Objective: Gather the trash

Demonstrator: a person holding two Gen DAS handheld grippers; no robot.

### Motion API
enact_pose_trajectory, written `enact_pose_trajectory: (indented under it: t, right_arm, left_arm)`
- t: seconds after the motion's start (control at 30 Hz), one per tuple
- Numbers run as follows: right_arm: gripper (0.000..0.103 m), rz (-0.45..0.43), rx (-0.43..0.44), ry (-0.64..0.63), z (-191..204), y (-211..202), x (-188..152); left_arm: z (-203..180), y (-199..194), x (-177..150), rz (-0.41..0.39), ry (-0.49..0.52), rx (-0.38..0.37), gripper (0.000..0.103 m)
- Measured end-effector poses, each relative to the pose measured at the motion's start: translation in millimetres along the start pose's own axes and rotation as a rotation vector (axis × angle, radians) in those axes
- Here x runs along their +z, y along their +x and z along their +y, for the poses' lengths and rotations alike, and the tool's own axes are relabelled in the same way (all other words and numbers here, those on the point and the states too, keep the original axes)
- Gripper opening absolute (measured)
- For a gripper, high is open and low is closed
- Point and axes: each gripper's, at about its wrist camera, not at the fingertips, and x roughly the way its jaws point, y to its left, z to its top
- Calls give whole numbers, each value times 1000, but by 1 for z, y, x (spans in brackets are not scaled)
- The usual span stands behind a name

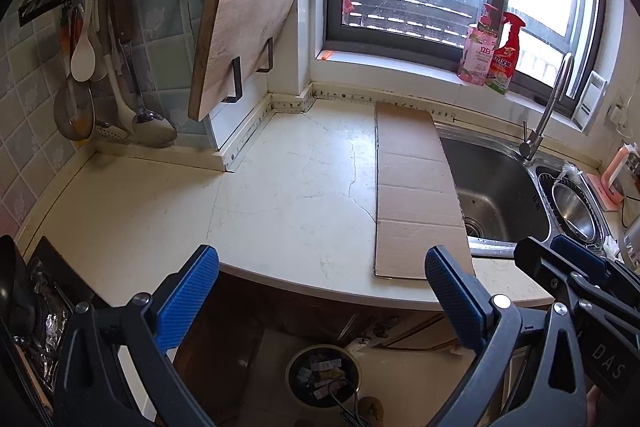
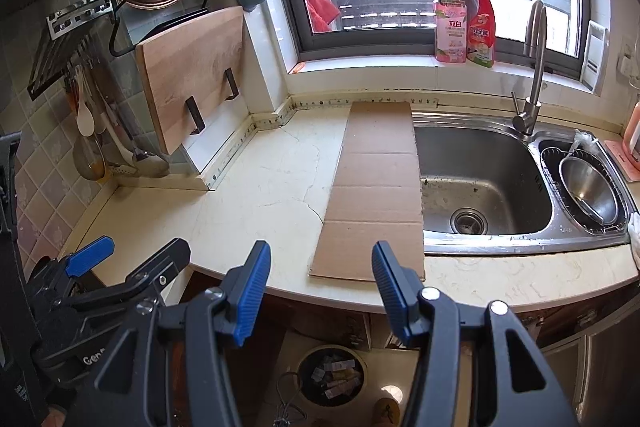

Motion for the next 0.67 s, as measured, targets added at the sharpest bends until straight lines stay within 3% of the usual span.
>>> enact_pose_trajectory:
  t: [0.67]
  right_arm:
    - [53,13,23,-1,-7,-2,-1]
  left_arm:
    - [-3,-5,-4,10,-5,17,102]
